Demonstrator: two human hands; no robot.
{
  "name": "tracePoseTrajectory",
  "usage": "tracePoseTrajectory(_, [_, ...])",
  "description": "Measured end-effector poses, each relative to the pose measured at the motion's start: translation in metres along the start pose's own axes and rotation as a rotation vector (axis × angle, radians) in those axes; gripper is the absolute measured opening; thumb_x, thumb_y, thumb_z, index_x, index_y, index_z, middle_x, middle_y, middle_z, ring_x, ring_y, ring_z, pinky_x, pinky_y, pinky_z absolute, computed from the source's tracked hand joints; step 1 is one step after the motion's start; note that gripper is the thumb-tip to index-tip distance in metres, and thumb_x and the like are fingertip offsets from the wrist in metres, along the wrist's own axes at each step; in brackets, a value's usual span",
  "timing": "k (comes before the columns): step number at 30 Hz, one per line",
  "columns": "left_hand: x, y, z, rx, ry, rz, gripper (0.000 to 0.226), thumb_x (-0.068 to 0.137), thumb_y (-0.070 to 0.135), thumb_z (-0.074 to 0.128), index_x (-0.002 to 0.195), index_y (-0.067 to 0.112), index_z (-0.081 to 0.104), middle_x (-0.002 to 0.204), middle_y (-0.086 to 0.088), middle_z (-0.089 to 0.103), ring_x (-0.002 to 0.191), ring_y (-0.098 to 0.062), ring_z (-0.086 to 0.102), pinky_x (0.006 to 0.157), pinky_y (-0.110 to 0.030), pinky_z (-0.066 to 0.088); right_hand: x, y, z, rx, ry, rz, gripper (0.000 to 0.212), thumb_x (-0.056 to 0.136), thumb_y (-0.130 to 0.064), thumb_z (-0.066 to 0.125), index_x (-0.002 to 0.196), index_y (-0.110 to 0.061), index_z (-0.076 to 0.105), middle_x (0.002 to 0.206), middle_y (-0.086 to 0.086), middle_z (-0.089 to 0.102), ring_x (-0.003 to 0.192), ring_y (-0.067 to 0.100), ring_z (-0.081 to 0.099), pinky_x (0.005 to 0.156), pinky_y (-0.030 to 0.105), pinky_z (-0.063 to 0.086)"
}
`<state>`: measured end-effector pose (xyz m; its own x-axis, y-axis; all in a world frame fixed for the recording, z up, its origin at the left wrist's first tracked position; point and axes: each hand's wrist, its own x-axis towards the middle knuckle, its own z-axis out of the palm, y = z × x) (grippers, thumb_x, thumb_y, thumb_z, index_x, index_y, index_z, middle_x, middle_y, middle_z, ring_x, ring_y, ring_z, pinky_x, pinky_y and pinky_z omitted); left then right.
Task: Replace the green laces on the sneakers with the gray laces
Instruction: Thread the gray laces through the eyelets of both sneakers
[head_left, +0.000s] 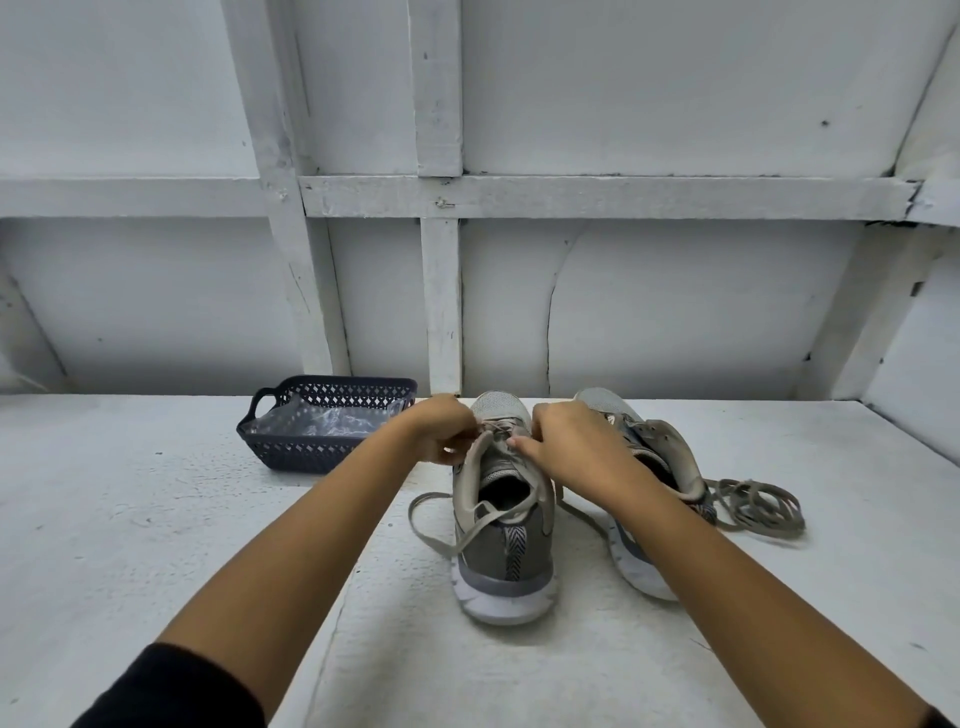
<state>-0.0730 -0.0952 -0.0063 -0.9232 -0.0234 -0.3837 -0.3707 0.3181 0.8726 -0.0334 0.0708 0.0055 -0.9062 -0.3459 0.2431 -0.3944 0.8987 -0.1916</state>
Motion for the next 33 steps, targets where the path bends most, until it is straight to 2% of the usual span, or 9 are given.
tracePoseTrajectory(4, [0.008,-0.015,-0.002,-0.232,-0.089,-0.071,0.030,0.098,0.007,0.034,0.072,0.011,0.048,0.068,-0.003,0.048,0.057,-0.011,0.046,0.057,-0.021,0.034,-0.006,-0.003,-0.004,-0.103,-0.009,-0.047,0.035,0.096,-0.046,0.043,0.084,-0.015,0.055,0.095,0.008,0.063,0.095,0.028,0.059,0.067,0.032,0.036])
tracePoseTrajectory(9, [0.009,-0.021,0.000,-0.244,-0.064,0.007,0.030,0.096,0.003,0.040,0.069,0.007,0.052,0.050,0.000,0.055,0.043,-0.008,0.050,0.055,-0.022,0.035,-0.009,-0.002,-0.013,0.233,-0.254,-0.038,0.045,0.095,-0.038,0.050,0.058,-0.016,0.037,0.058,-0.001,0.042,0.056,0.013,0.039,0.053,0.029,0.028])
tracePoseTrajectory(17, [0.003,-0.023,0.001,-0.276,-0.067,0.059,0.026,0.095,0.006,0.042,0.074,0.008,0.056,0.063,-0.003,0.054,0.055,-0.012,0.047,0.056,-0.022,0.035,-0.014,0.006,-0.027,0.504,-0.390,-0.046,0.038,0.090,-0.037,0.060,0.061,-0.016,0.048,0.054,-0.005,0.041,0.050,0.006,0.036,0.052,0.022,0.028])
tracePoseTrajectory(19, [-0.004,-0.020,0.001,-0.285,-0.038,0.093,0.022,0.095,0.006,0.043,0.077,0.009,0.054,0.064,-0.003,0.052,0.056,-0.013,0.046,0.057,-0.023,0.036,-0.013,0.002,-0.035,0.667,-0.346,0.006,0.030,0.091,-0.034,0.059,0.068,-0.014,0.055,0.061,-0.005,0.050,0.056,0.002,0.045,0.056,0.017,0.032])
tracePoseTrajectory(21, [-0.014,-0.014,0.000,-0.232,0.067,0.168,0.017,0.096,0.009,0.043,0.083,0.010,0.053,0.071,-0.004,0.052,0.058,-0.013,0.045,0.055,-0.023,0.036,-0.006,-0.002,-0.044,0.968,-0.319,0.134,0.029,0.093,-0.031,0.055,0.070,-0.014,0.056,0.065,-0.003,0.058,0.065,0.008,0.055,0.065,0.025,0.037])
tracePoseTrajectory(24, [-0.032,-0.001,0.001,-0.176,0.238,0.373,0.023,0.099,0.016,0.042,0.082,0.012,0.057,0.067,0.000,0.048,0.056,-0.011,0.040,0.050,-0.021,0.030,0.014,-0.008,-0.060,1.554,-0.323,0.325,0.033,0.096,-0.026,0.046,0.065,-0.017,0.052,0.053,-0.004,0.056,0.051,0.010,0.059,0.065,0.030,0.044])
tracePoseTrajectory(26, [-0.049,0.009,0.006,-0.201,0.181,0.496,0.032,0.100,0.028,0.041,0.084,0.010,0.063,0.060,0.002,0.045,0.052,-0.010,0.038,0.049,-0.021,0.028,0.026,-0.015,-0.074,1.822,-0.248,0.393,0.032,0.097,-0.019,0.042,0.067,-0.013,0.052,0.047,-0.002,0.054,0.042,0.011,0.057,0.055,0.025,0.051])
tracePoseTrajectory(29, [-0.069,0.020,0.018,-0.134,-0.027,0.582,0.050,0.097,0.043,0.039,0.101,0.001,0.066,0.055,0.002,0.043,0.047,-0.009,0.035,0.048,-0.021,0.026,0.040,-0.028,-0.087,1.998,-0.137,0.389,0.031,0.097,-0.009,0.037,0.069,-0.005,0.050,0.043,0.004,0.054,0.038,0.013,0.058,0.046,0.022,0.053])
tracePoseTrajectory(33, [-0.075,0.022,0.022,-0.085,-0.155,0.644,0.027,0.096,0.029,0.050,0.097,0.011,0.070,0.055,0.005,0.041,0.050,-0.007,0.034,0.050,-0.020,0.026,0.049,-0.032,-0.088,2.058,-0.073,0.366,0.033,0.098,-0.004,0.033,0.069,-0.003,0.049,0.041,0.006,0.055,0.038,0.014,0.059,0.048,0.023,0.054])
